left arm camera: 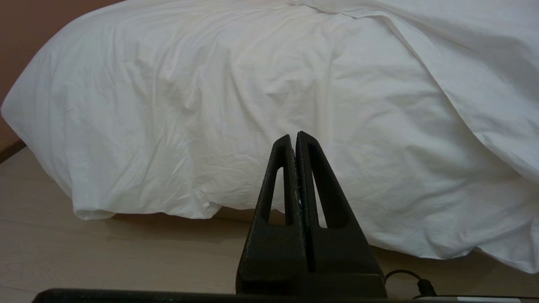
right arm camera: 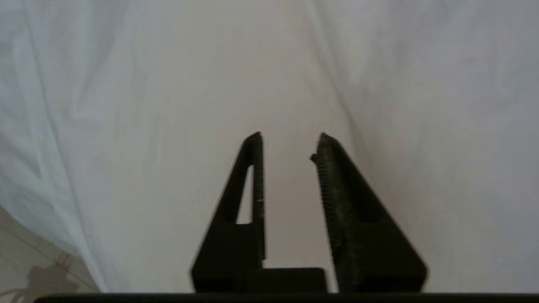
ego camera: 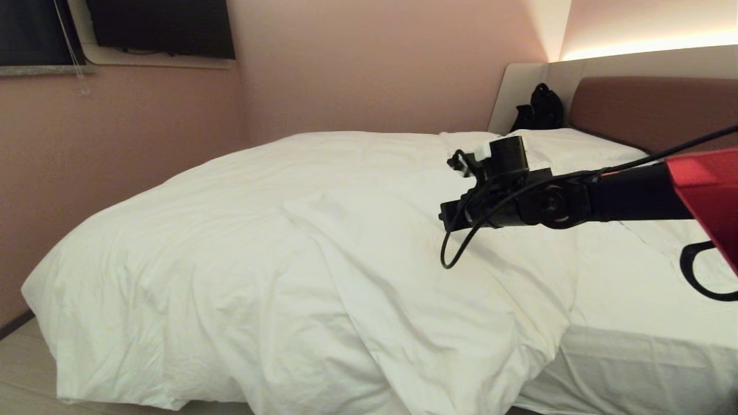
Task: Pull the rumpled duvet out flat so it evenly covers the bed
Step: Flatten the corners of the folded blanket
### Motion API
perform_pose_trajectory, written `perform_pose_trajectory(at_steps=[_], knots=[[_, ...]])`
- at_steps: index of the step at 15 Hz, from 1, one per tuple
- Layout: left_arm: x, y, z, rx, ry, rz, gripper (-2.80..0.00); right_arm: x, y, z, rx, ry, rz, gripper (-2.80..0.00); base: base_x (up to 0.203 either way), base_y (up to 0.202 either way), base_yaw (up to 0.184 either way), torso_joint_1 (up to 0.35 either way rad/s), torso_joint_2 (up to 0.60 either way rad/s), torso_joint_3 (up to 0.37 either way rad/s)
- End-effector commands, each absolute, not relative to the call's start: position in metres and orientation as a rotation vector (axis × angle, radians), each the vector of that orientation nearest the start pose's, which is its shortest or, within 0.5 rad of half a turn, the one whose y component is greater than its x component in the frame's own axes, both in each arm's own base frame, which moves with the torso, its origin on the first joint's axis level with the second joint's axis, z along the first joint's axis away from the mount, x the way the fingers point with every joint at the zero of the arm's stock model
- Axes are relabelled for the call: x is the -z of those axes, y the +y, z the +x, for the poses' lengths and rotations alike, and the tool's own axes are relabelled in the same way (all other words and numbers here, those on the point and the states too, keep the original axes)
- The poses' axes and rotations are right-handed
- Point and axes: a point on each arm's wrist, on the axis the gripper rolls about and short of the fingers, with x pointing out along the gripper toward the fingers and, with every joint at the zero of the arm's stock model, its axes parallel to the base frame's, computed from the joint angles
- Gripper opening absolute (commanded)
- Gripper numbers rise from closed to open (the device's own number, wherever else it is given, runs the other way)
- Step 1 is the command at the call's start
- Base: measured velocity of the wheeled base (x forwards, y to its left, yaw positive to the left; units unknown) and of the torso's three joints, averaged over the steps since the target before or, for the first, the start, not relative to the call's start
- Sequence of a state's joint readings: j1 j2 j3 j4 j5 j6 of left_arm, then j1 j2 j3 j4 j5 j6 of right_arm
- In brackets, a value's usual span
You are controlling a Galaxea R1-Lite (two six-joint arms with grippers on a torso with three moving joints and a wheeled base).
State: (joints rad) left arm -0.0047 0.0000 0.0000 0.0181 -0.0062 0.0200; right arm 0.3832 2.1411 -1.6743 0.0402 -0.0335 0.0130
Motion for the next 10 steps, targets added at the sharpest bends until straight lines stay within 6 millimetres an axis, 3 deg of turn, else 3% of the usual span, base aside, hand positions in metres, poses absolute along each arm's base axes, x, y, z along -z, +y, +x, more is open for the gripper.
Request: perform_pose_trajectory(at_steps=[1,5,10], knots=[[-0.074,0.0,-0.023,0.011,0.018,0.02,-2.8,-0.172,0.171,0.423,-0.34,0.558,-0.108,0.0,0.0,0.0,0.0,0.0,0.0,0.0],[-0.074,0.0,-0.023,0.011,0.018,0.02,-2.8,-0.152,0.177,0.431,-0.419,0.628,-0.17,0.0,0.0,0.0,0.0,0.0,0.0,0.0],[-0.074,0.0,-0.023,0.011,0.018,0.02,-2.8,-0.144,0.179,0.433,-0.497,0.62,-0.275,0.0,0.0,0.0,0.0,0.0,0.0,0.0]])
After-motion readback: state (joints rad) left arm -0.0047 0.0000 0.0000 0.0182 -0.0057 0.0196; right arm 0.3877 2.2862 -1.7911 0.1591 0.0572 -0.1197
